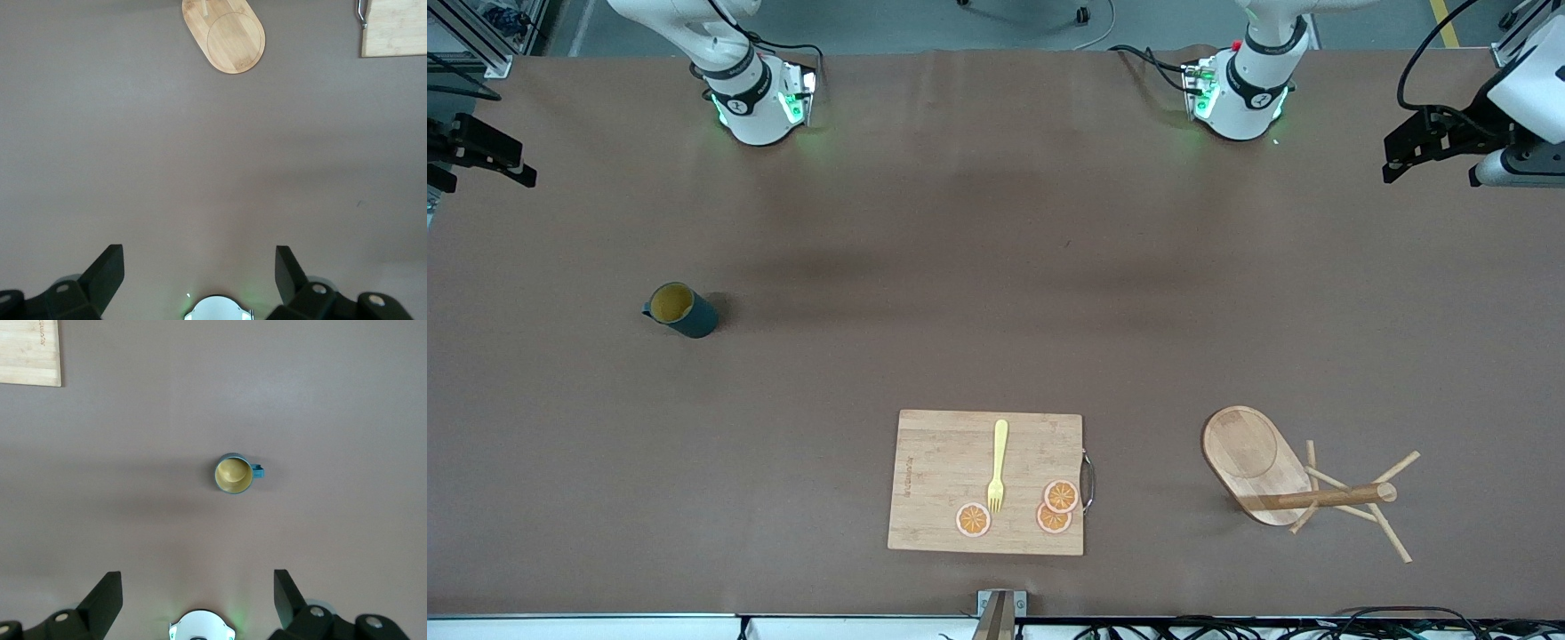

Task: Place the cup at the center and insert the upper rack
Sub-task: 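Reach the right gripper to the teal mug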

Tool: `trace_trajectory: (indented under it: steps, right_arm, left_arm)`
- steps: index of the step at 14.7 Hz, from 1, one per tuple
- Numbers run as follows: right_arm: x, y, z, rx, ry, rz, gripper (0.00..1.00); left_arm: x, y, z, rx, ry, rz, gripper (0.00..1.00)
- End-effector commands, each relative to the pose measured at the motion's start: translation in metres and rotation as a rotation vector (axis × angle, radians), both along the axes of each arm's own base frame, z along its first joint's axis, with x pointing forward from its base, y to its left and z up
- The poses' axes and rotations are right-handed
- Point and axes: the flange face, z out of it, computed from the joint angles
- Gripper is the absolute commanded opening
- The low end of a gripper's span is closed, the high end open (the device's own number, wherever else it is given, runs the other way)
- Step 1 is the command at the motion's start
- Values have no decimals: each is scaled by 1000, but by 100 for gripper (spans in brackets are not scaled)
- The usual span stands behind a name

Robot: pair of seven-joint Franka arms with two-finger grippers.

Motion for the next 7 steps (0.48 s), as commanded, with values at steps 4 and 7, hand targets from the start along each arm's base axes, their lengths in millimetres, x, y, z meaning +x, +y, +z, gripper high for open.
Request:
trace_trajectory:
  steps: [4, 7]
  right_arm:
    - [-8, -1, 7, 13, -23, -8, 100]
    - [23, -3, -21, 9, -5, -22, 100]
  left_arm:
    - [2, 3, 6, -5, -14, -18, 100]
    - [5, 3, 5, -5, -12, -13, 100]
